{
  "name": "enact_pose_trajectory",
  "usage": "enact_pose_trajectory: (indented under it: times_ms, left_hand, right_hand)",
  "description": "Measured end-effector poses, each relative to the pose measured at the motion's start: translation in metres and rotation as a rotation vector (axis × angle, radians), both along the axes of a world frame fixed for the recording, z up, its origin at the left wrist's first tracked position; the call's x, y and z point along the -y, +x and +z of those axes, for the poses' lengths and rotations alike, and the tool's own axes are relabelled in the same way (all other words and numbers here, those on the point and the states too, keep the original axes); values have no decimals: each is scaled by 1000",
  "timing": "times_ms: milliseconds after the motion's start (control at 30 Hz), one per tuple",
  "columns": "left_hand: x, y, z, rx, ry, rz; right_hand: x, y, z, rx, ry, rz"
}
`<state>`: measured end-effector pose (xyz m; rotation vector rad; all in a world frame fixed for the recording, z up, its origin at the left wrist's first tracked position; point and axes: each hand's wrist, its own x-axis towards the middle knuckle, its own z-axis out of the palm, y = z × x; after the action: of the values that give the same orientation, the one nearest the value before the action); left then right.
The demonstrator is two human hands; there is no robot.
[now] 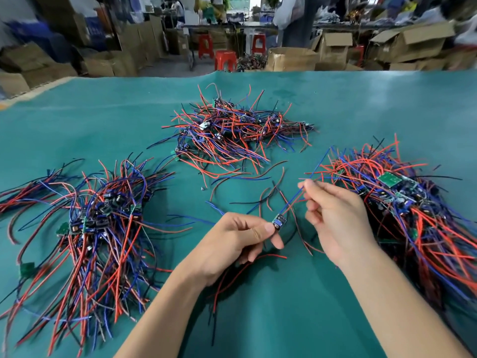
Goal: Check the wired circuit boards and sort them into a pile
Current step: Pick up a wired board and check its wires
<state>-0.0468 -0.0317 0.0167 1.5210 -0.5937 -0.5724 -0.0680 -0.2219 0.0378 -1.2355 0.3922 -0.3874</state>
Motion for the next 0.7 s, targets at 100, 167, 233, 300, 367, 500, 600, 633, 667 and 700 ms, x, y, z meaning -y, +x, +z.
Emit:
enact_pose_trajectory:
  times_ms: [100,167,233,300,367,500,600,633,667,700]
  left_hand:
    - [-2,0,0,1,29,-23]
    - [-3,0,-1,3,37,-38]
    - [-3,1,-2,5,19,-19]
    - [-2,1,-2,-11,-35,19]
    - [0,1,-3,-57,-104,64]
    - [4,0,-5,-121,-194,88]
    - [3,-1,-4,-84,-135,37]
    - [3,0,-3,-69,-107,28]
    - [2,0,-2,-59,-84,26]
    - [2,0,-1,-50,-69,27]
  right_hand:
    - [19,2,4,1,142,-78]
    - [30,3,5,11,252,-124]
    - [35,3,4,9,346,-116]
    - [35,3,3,10,446,-112]
    - [29,2,4,7,457,-99]
    - [-3,-4,2,-42,95,203]
    - [-21,-8,-2,-14,-50,375]
    - [-21,-8,-3,-20,-64,355]
    - [-19,-8,-4,-24,-69,327]
    - [-16,-8,-5,-23,-73,301]
